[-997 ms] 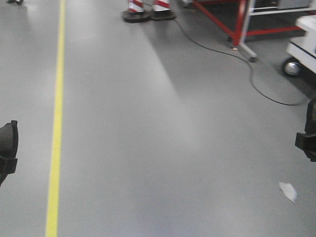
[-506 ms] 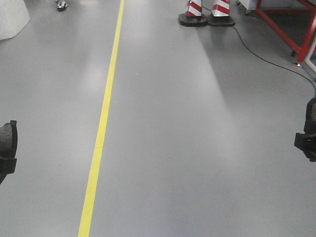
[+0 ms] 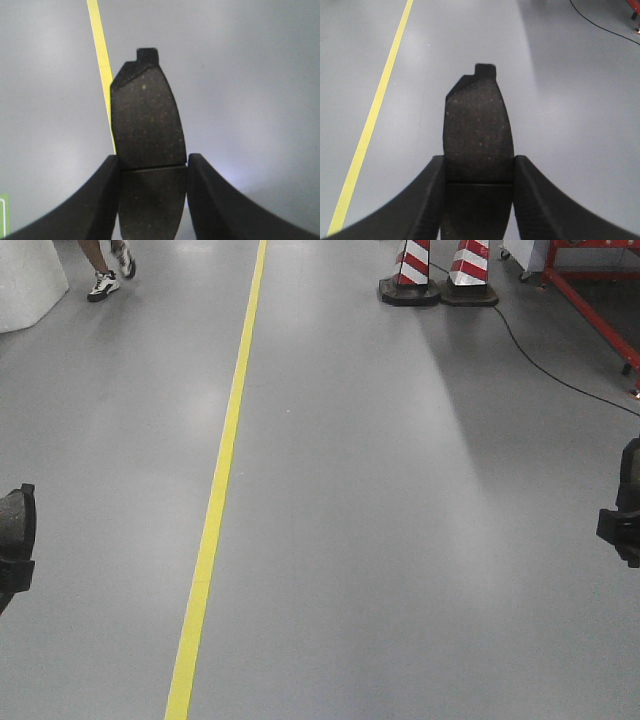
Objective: Move and align brake pads A on conveyor
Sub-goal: 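Drive the base away from the steel table holding both brake pads, then drive past the striped cones toward the dark conveyor belt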
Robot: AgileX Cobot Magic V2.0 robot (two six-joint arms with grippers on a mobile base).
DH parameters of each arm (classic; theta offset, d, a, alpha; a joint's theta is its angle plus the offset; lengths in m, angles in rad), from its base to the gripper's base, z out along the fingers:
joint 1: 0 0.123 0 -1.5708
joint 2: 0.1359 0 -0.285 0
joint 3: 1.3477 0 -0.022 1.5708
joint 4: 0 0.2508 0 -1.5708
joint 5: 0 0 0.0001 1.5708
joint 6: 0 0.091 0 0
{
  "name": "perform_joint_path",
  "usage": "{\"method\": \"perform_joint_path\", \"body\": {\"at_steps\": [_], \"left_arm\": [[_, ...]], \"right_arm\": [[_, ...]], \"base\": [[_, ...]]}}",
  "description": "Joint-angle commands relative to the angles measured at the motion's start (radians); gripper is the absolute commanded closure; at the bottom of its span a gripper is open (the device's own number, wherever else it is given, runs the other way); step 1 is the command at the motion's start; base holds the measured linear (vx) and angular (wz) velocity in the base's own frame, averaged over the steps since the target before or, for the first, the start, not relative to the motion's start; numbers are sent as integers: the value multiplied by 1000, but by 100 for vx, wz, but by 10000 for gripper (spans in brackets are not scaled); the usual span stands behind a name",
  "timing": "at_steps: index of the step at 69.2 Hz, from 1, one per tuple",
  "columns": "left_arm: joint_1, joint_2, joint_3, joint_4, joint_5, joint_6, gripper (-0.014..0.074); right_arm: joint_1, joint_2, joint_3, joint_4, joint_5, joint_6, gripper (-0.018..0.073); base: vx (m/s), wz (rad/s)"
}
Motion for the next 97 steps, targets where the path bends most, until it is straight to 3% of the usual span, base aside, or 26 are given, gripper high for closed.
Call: {"method": "perform_joint_path", "body": {"at_steps": [1, 97], "left_arm": [[-4, -14, -27, -15, -68, -1, 433], [-4, -13, -27, -15, -68, -1, 433]], "right_arm": [[-2, -15, -30, -7, -86, -8, 447], [-2, -15, -30, -8, -87, -8, 447]], "base": [[45, 1], [53, 2]]}}
